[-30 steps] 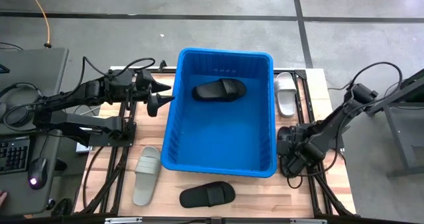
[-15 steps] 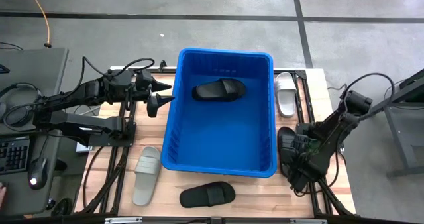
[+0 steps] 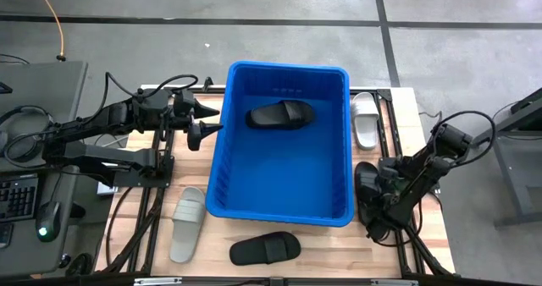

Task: Pick and place slides into bin
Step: Put the black slide into the blue container

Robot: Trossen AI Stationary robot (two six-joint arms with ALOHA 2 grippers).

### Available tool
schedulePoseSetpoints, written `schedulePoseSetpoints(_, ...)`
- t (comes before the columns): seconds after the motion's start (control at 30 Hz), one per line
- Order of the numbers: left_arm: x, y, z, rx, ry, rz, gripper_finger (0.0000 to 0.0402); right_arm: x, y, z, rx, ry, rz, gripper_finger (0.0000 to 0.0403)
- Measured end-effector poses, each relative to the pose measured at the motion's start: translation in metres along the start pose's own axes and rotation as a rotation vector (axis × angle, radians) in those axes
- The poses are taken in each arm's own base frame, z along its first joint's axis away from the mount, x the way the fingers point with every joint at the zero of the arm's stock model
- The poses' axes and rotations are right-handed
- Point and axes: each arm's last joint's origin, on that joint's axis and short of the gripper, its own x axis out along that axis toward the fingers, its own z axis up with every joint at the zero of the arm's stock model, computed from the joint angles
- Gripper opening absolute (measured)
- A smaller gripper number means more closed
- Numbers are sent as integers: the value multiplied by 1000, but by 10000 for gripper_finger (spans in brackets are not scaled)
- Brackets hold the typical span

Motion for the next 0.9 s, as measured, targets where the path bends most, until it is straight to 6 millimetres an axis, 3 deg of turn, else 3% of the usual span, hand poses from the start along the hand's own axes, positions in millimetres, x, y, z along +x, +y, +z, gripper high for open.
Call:
schedulePoseSetpoints(0.17, 0, 0, 0, -32, 4, -10, 271, 4, -3, 7, 21, -45, -28, 229)
schedulePoseSetpoints(0.37, 0, -1, 0, -51, 16, -43, 271, 10, -8, 14, 64, 71, -29, 185)
schedulePoseSetpoints(0.5, 0, -2, 0, -52, 18, -51, 271, 13, -10, 18, 34, 139, -14, 128)
schedulePoseSetpoints(0.67, 0, -2, 0, -55, 22, -65, 271, 14, -13, 24, 20, 196, 45, 16)
schedulePoseSetpoints(0.9, 0, -2, 0, -53, 21, -64, 271, 5, -20, 24, 70, 207, 105, 3)
